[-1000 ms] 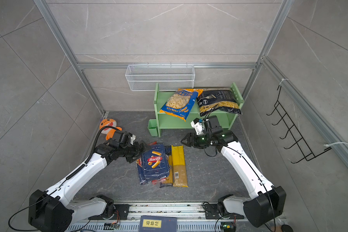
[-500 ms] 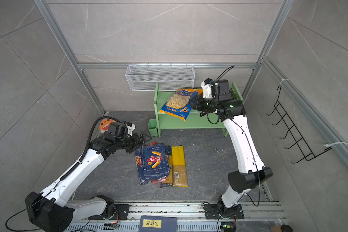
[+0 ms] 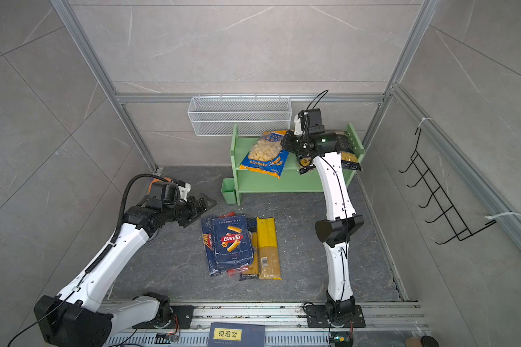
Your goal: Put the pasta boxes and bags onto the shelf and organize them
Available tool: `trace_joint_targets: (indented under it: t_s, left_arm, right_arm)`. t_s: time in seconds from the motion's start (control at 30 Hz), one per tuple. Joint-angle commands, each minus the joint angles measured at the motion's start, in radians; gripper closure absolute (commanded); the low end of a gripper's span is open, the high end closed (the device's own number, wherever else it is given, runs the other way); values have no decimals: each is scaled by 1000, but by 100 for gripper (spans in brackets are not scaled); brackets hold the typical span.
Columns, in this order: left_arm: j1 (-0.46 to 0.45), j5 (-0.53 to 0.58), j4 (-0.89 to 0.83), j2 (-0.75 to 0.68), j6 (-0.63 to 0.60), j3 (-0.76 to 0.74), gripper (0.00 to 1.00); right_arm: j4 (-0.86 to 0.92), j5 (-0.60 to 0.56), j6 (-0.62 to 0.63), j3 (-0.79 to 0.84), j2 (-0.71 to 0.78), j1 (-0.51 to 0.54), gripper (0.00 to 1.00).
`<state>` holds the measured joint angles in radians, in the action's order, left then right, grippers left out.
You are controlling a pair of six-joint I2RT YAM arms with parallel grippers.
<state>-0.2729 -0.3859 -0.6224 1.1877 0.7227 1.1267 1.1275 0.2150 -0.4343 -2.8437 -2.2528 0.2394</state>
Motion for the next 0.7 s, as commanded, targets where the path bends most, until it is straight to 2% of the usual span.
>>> trace_joint_targets:
  t_s: [0.0,0.17,0.23,0.27,0.4,0.43,0.67]
  left_arm:
    - [35,-60,-15,-6,-46,49,1]
    - [80,-111,-17,30,-67,84,0]
    - [94,-133,-22,50,-74,101,1]
    - [100,-140,-23,58,-77,107,1]
    - [107,-167,-21,92,-86,130,0]
    - [107,-172,-18,101,-87,136,1]
    - [109,-207,27,143,-74,153,1]
  right_arm:
    - [-5,48,-40,-20,-52,2,71]
    - [-12,29,-36,-17,-69,-1,69]
    - [-4,29,-29,-21,-66,-6,65]
    - [1,27,-23,-22,-62,-6,61]
    - [17,14,28,-17,-3,-7,34]
    - [16,8,40,-11,19,-7,31]
    - [8,2,91,68,171,-13,26]
